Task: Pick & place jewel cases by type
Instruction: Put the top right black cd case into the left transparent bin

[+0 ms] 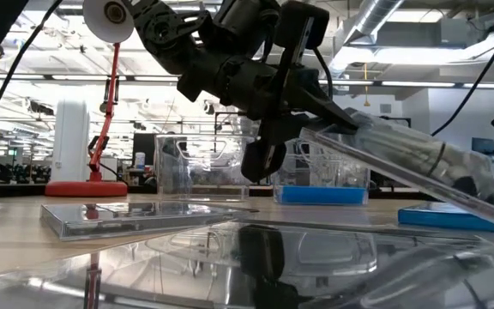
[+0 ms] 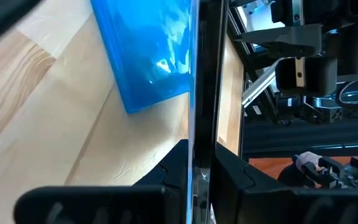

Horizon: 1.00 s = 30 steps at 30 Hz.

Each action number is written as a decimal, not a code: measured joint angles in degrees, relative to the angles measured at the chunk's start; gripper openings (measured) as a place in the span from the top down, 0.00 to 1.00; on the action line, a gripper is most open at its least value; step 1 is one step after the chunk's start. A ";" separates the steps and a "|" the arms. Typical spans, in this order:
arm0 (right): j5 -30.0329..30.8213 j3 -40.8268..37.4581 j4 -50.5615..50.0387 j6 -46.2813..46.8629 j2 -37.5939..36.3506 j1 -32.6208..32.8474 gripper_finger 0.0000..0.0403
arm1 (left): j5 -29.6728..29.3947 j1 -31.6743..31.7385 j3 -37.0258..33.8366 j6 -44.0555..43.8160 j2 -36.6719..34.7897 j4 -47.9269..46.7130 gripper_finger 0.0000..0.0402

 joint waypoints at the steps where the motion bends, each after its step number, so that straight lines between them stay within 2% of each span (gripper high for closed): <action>1: 0.00 0.00 0.03 -0.01 0.00 0.00 0.71 | 0.05 0.00 0.00 0.00 0.00 0.11 0.92; 9: -0.13 0.00 0.21 -0.08 0.00 0.04 0.71 | 1.16 0.00 -0.02 -0.04 -0.94 2.00 0.92; 15: -0.15 0.04 0.41 0.11 -0.02 1.18 0.71 | 0.03 0.04 -0.04 1.85 -5.21 0.07 0.92; 30: 0.22 0.04 0.73 1.51 -0.02 2.62 0.71 | -11.82 1.22 0.00 11.00 -20.31 -17.75 0.91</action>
